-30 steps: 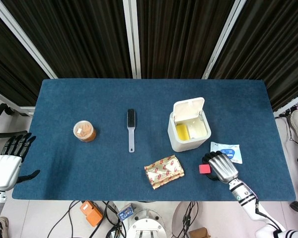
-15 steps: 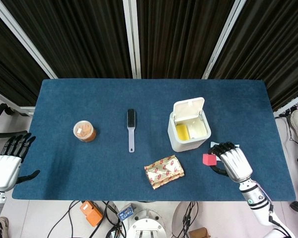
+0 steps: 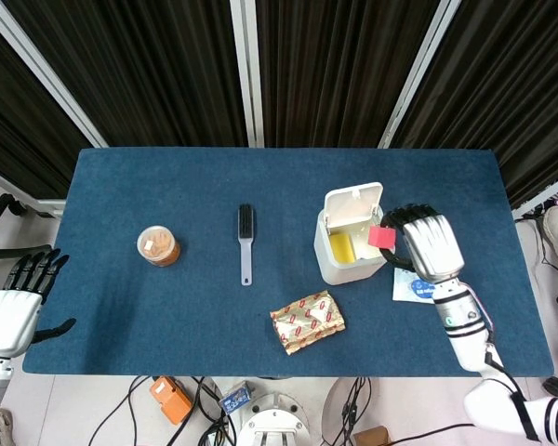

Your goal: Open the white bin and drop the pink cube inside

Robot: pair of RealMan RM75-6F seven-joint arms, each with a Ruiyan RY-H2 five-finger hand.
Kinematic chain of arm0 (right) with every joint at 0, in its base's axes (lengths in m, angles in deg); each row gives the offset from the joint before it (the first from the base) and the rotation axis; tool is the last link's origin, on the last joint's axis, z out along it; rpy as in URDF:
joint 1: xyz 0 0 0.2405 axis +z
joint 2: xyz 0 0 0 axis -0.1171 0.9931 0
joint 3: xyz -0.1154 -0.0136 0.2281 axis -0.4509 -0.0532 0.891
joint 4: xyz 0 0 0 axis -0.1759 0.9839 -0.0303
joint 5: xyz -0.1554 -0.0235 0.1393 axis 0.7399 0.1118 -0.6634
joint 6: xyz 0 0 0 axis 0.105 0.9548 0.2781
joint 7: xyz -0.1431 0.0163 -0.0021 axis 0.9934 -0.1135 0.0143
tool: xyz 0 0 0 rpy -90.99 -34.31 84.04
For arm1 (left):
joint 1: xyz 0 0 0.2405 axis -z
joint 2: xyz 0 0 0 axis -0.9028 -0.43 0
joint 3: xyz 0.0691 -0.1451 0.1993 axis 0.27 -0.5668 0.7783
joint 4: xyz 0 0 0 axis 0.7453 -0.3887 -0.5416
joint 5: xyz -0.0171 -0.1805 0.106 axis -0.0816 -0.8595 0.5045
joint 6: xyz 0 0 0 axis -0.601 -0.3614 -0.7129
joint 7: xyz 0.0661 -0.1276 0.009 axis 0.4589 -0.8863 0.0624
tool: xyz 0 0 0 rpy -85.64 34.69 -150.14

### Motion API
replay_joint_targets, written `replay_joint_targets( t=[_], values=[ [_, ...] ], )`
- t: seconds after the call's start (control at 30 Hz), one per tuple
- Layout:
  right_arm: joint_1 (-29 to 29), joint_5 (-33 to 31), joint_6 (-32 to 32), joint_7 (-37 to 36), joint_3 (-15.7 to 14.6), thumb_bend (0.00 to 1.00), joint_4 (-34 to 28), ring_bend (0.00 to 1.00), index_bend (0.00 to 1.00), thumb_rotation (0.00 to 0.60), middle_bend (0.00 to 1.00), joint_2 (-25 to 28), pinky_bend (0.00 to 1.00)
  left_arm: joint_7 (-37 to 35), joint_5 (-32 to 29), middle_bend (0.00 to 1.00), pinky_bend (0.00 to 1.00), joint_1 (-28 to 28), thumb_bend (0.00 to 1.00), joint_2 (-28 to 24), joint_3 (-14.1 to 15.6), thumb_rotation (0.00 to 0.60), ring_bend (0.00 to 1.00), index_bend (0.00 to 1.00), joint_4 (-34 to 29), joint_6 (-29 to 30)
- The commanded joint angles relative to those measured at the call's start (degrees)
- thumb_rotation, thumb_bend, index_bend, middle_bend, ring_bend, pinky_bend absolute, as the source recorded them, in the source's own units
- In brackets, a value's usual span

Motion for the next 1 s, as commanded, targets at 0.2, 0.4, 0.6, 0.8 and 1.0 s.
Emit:
replay_joint_targets(
  t=[0.2,0.4,0.6,0.8,1.0],
  values=[
    [2.6,-4.2,-6.4,1.2,-2.3,0.43,1.6,0.21,0.07,0.600,0.26,-1.5,0.31,-0.9,0.2,0.00,0.00,-0.2,0.08,-0.2,0.0,0.600,0.00,0.00,0.2,0.5],
    [-0.6,3.6,-1.0,-2.7,-5.6,0.37,-0.4,0.13,0.00,0.600,0.17,1.4,0.27,-1.0,0.4,0.00,0.00,-0.4,0.08,-0.2,0.1,0.600,0.00,0.00,0.2,1.0],
    [-11.0,16.0,12.8,-3.8,-14.2,0.37,-1.4,0.03,0.00,0.600,0.06,6.6,0.17,-1.1,0.6,0.00,0.00,-0.6,0.08,-0.2,0.0,0.600,0.00,0.00,0.2,1.5],
    [-24.7,19.2,24.7,0.6,-23.0,0.37,6.0,0.00,0.00,0.600,0.00,4.5,0.00,-0.3,1.0,0.00,0.00,-0.5,0.08,0.2,0.1,0.600,0.00,0.00,0.2,1.6],
    [-27.9,20.2,27.1,-5.5,-23.8,0.37,10.8,0.00,0.00,0.600,0.00,2.9,0.00,1.7,1.9,0.00,0.00,-0.4,0.08,0.9,0.7,0.600,0.00,0.00,0.2,1.1]
  ],
)
